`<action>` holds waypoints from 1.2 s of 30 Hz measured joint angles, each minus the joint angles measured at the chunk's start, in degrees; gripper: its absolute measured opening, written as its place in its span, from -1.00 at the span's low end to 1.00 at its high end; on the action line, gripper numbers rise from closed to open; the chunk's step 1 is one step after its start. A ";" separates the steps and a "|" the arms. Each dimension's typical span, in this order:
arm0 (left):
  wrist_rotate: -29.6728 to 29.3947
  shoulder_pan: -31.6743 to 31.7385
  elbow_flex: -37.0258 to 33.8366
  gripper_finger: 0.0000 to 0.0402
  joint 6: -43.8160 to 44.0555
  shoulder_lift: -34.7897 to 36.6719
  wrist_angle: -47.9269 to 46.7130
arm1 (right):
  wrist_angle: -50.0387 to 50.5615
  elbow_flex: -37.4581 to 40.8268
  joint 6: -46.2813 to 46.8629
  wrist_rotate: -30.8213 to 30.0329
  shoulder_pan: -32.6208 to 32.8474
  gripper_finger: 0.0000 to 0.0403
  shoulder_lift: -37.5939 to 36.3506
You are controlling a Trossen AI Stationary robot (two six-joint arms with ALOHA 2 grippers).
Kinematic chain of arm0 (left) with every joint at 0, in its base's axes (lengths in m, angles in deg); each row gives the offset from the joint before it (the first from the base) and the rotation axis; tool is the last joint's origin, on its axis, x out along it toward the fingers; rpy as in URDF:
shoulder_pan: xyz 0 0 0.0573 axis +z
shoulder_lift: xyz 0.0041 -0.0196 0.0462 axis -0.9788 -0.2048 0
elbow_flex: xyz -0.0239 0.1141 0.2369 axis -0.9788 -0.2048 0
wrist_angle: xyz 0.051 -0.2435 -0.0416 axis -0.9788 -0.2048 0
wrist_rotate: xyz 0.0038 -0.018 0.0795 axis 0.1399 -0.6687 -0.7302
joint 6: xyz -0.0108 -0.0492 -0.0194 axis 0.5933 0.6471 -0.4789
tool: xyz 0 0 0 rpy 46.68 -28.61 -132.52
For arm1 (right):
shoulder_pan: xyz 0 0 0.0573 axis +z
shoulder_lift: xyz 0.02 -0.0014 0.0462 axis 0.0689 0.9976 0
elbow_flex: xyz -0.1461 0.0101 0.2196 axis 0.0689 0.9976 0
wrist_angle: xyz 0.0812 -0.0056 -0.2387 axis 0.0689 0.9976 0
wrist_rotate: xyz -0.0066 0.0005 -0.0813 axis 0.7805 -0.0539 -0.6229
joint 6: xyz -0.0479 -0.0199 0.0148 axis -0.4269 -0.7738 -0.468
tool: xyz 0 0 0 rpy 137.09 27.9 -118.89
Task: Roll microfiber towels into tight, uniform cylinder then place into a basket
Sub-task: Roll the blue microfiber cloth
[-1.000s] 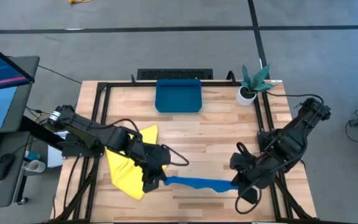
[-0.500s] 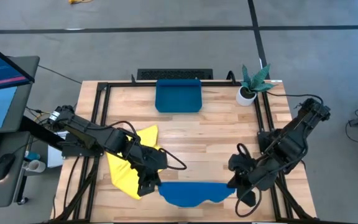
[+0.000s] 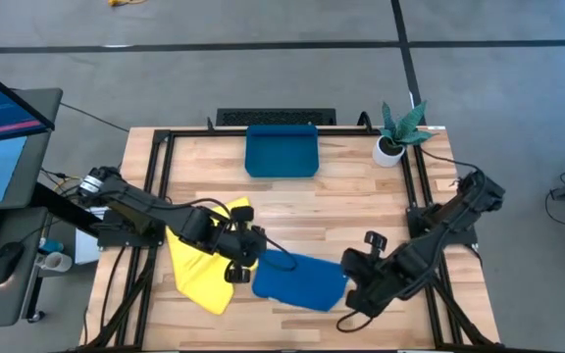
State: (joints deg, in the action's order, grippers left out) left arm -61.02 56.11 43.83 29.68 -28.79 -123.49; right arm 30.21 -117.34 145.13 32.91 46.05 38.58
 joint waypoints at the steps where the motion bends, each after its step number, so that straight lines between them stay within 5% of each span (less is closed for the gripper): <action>1: -0.81 0.45 -0.36 -1.00 -0.68 -0.11 -0.08 | 0.20 0.00 0.00 -0.87 -0.50 -0.97 0.53; 16: -5.90 2.80 -0.66 -1.00 -4.07 0.01 -2.60 | 5.58 -0.42 -0.12 -4.02 -5.25 -0.97 0.69; 25: -7.51 3.94 8.14 -1.00 -4.06 -0.01 -8.66 | 15.49 -6.94 -1.41 -5.24 -8.01 -0.97 0.62; 36: 10.44 2.63 18.42 -1.00 9.04 0.04 -13.24 | 15.99 -20.04 -0.10 -2.13 -3.96 -0.97 0.58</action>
State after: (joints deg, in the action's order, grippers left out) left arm -50.58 58.74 62.25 38.72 -28.75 -136.73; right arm 46.19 -137.38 145.03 30.79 42.09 39.16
